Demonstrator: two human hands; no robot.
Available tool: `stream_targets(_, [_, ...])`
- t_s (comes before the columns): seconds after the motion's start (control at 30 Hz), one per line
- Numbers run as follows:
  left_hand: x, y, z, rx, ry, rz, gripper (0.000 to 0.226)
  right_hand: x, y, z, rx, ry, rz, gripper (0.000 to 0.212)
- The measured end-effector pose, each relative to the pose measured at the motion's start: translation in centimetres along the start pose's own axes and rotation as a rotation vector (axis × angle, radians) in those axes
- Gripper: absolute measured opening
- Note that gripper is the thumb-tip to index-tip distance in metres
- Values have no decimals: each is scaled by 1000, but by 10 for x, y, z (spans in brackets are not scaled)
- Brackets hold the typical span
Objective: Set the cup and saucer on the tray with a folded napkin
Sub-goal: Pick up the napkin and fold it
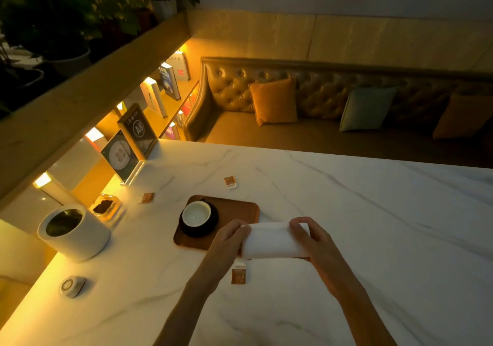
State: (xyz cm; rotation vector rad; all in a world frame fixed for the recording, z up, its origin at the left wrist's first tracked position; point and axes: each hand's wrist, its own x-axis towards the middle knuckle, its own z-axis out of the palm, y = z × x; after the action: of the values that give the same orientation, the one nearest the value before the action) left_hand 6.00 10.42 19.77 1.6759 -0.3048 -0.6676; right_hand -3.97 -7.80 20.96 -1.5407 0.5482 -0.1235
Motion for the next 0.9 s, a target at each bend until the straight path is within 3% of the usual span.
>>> stream_targets(0.1, [-1,-18,-11,21,66,-59,21,10,17,16,-57,61,14,12])
stream_targets(0.33, [20,-44,-58,124,111,-154,9,35,45,47,25,-119,252,24])
stream_targets(0.57, [73,-64,-88,85,66,-269,21,82,64,81,6,-31,293,34])
stream_targets(0.83, [148,-110,-88,55,65,-466,12,134,111,90,66,114,384,32])
stream_targets(0.9, [165,-124,-84,24,79,-559,26,150,126,95,72,133,426,27])
